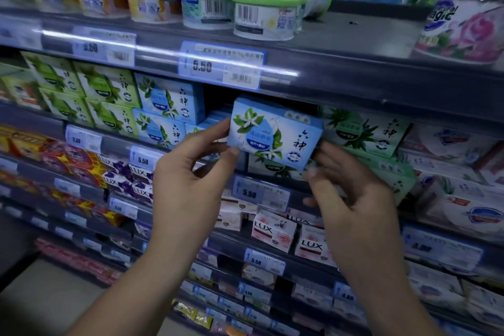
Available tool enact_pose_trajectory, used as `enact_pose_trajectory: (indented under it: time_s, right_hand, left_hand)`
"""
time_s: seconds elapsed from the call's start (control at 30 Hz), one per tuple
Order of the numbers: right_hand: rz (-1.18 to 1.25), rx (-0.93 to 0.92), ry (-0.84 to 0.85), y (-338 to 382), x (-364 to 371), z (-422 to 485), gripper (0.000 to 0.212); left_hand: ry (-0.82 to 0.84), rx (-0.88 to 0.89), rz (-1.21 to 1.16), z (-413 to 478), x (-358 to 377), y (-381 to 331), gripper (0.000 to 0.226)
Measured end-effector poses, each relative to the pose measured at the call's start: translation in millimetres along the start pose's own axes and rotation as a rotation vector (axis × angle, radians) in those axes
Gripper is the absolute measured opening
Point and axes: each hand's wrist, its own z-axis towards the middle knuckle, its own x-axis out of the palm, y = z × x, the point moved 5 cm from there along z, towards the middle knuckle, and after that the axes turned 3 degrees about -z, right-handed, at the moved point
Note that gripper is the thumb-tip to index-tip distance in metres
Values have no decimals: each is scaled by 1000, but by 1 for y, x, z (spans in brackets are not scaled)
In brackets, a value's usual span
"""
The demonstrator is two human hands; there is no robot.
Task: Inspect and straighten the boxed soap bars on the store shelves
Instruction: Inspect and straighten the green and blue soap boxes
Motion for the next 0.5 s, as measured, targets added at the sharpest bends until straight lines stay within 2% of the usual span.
enact_pose_trajectory:
  time_s: [0.23,0.5]
  right_hand:
    - [-38,24,16,5,39,16,47]
    - [-117,105,9,3,65,24,54]
  left_hand:
    - [126,-61,125,37,-14,18,44]
    - [231,-72,97,57,-23,35,49]
